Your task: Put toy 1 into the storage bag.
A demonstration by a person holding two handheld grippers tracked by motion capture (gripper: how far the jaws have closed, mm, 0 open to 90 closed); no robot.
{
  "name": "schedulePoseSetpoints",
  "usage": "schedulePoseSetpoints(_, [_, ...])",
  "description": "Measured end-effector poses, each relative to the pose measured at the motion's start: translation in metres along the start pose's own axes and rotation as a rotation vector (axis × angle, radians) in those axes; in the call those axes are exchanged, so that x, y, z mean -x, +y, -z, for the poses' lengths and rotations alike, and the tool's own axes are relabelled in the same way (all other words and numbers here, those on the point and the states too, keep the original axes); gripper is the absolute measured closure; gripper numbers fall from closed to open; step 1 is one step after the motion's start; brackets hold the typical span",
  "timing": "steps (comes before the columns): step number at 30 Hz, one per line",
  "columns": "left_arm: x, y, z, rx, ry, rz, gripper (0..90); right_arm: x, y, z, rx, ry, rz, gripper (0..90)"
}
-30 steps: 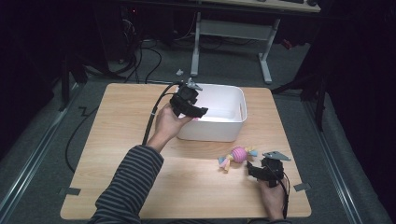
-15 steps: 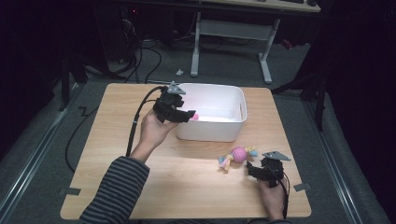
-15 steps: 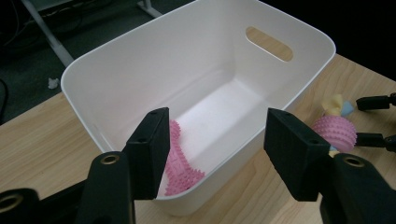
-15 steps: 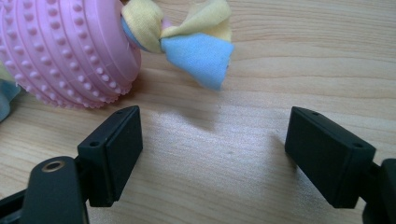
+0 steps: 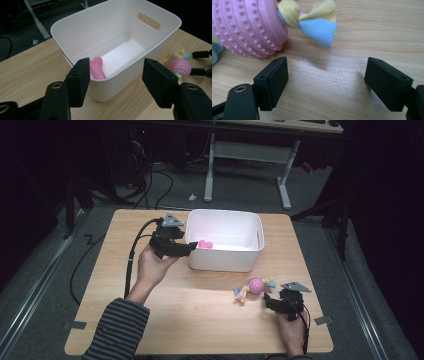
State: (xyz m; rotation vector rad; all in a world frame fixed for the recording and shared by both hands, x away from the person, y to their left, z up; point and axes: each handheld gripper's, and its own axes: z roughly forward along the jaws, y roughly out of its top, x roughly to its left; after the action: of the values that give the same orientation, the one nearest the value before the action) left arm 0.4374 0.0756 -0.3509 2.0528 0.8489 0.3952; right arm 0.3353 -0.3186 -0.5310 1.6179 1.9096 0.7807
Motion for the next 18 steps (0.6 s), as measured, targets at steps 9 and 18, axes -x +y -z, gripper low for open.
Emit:
schedulePoseSetpoints(9, [-0.006,-0.008,0.014,0.015,0.024,0.014,39.3,0.0,0.0,0.0,0.0,0.0,0.0,19.1])
schedulePoseSetpoints(18, [-0.01,-0.02,0.028,0.042,0.052,0.039,39.1,0.0,0.0,0.0,0.0,0.0,0.0,19.1])
